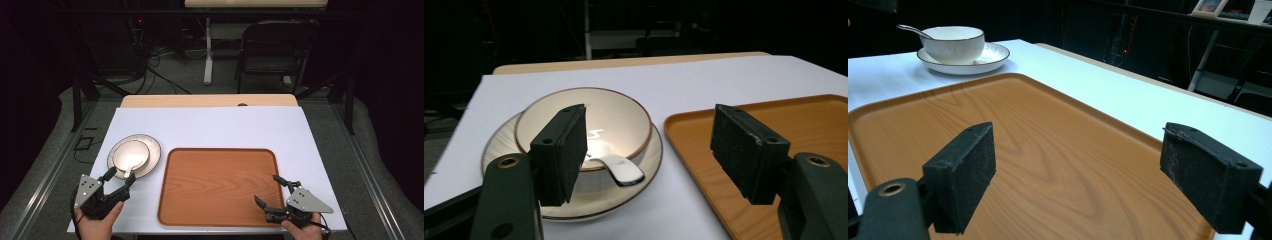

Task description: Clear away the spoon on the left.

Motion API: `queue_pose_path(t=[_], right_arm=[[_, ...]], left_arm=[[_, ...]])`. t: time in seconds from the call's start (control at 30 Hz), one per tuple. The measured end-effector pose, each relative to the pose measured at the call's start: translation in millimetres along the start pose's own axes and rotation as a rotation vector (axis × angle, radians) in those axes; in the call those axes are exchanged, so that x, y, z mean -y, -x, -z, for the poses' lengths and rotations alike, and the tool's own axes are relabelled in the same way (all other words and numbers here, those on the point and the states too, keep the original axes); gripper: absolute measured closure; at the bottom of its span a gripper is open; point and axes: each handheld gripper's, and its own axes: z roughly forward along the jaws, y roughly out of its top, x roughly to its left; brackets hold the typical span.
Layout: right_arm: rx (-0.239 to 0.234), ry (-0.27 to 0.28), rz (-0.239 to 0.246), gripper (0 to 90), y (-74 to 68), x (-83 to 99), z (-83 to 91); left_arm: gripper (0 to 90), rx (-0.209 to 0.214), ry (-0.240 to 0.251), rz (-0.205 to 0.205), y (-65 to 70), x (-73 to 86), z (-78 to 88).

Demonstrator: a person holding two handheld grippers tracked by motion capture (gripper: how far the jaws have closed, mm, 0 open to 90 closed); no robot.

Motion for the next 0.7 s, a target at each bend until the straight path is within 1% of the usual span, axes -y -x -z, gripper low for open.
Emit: queue_pose_path(t=[0.03, 0.1, 0.17, 0.2, 0.23, 0.27, 0.3, 0.37, 0.4, 0.43, 0.5, 0.57, 0.6, 0.63, 0.7], right_arm=[[-0.001, -0.004, -0.001, 14.1, -0.1, 0.2, -0.3], [-0.001, -0.006, -0.001, 14.1, -0.3, 0.3, -0.6], [-0.003, -0.006, -0.004, 14.1, -0.6, 0.3, -1.0], [-0.005, -0.005, -0.005, 14.2, -0.7, 0.2, -1.2], [-0.005, -0.005, -0.005, 14.2, -0.7, 0.2, -1.2], [-0.005, -0.007, -0.010, 14.2, -0.3, 0.1, -1.2], [-0.005, -0.007, -0.010, 14.2, -0.3, 0.1, -1.2], [-0.004, -0.007, -0.016, 14.1, 0.3, 0.4, -1.1], [-0.003, -0.007, -0.020, 14.1, 0.4, 0.4, -1.0], [-0.003, -0.007, -0.021, 14.2, 0.7, 0.5, -0.9], [-0.005, -0.007, -0.028, 14.1, 0.7, 0.7, -0.7], [-0.005, -0.007, -0.030, 14.1, 0.9, 0.7, -0.5], [-0.005, -0.006, -0.033, 14.1, 0.9, 0.7, -0.5], [-0.005, -0.007, -0.033, 14.1, 1.2, 0.8, -0.5], [-0.006, -0.008, -0.038, 14.2, 1.3, 0.9, -0.5]], left_arm=[[31.4, -0.006, -0.009, 0.002, -1.2, -2.8, 0.6], [31.5, -0.011, -0.011, 0.007, -2.3, -4.9, 0.5], [31.5, -0.022, -0.028, 0.018, -4.7, -8.8, -0.6], [32.0, -0.034, -0.047, 0.020, -6.5, -11.0, -2.5], [34.7, -0.034, -0.047, 0.020, -6.5, -11.0, -2.5], [36.5, -0.017, -0.073, 0.040, -8.5, -13.0, -5.7], [36.5, -0.017, -0.073, 0.040, -8.5, -13.0, -5.7], [36.5, -0.039, -0.083, 0.033, -8.3, -13.7, -9.6], [36.5, -0.055, -0.096, 0.036, -7.5, -13.9, -10.5], [36.6, -0.062, -0.104, 0.038, -6.9, -13.9, -11.5], [40.5, -0.065, -0.110, 0.032, -6.5, -13.8, -11.8], [46.9, -0.077, -0.104, 0.029, -3.8, -13.3, -10.8], [51.1, -0.065, -0.109, 0.038, -2.9, -13.5, -10.4], [54.4, -0.065, -0.109, 0.038, -2.9, -13.5, -10.4], [62.4, -0.047, -0.129, 0.049, 0.8, -14.1, -9.4]])
